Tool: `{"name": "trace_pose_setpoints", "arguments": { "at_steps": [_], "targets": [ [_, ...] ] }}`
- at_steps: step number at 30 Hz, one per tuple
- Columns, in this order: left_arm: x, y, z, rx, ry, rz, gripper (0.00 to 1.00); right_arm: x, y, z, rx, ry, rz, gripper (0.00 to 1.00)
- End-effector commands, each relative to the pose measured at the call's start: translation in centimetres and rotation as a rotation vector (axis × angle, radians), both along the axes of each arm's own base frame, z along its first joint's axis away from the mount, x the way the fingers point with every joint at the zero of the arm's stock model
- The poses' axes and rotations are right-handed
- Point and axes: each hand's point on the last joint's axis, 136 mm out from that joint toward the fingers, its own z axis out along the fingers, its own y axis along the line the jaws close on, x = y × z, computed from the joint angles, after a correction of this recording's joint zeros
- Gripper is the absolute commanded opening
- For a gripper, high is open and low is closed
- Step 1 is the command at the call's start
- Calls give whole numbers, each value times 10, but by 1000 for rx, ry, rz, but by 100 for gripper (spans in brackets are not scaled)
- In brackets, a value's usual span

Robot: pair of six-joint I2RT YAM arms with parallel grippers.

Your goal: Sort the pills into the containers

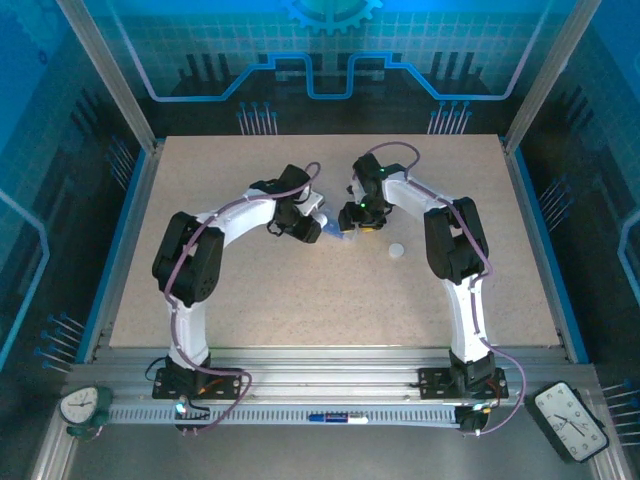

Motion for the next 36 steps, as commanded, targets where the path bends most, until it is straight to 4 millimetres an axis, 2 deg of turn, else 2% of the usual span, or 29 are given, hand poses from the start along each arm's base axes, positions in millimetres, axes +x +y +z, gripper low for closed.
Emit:
{"name": "trace_pose_setpoints", "arguments": {
  "at_steps": [1, 9, 14, 19, 25, 32, 36],
  "targets": [
    [10, -6, 25, -130, -62, 38, 0, 0, 4, 0, 17, 20, -7, 60],
    [8, -8, 34, -272, -94, 49, 0, 1, 4, 4, 20, 13, -12, 60],
    [7, -15, 54, -352, -162, 30, 0, 4, 4, 9, 23, 2, -17, 62],
    [12, -19, 84, -421, -240, 28, 0, 11, 2, 23, 37, -22, -34, 66],
    [21, -24, 131, -525, -351, 33, 0, 24, -1, 50, 72, -66, -58, 70],
    [31, -27, 190, -621, -528, 1, 0, 33, -20, 82, 87, -115, -110, 71],
    [35, -29, 223, -678, -652, -25, 0, 28, -35, 91, 72, -118, -132, 71]
  ]
}}
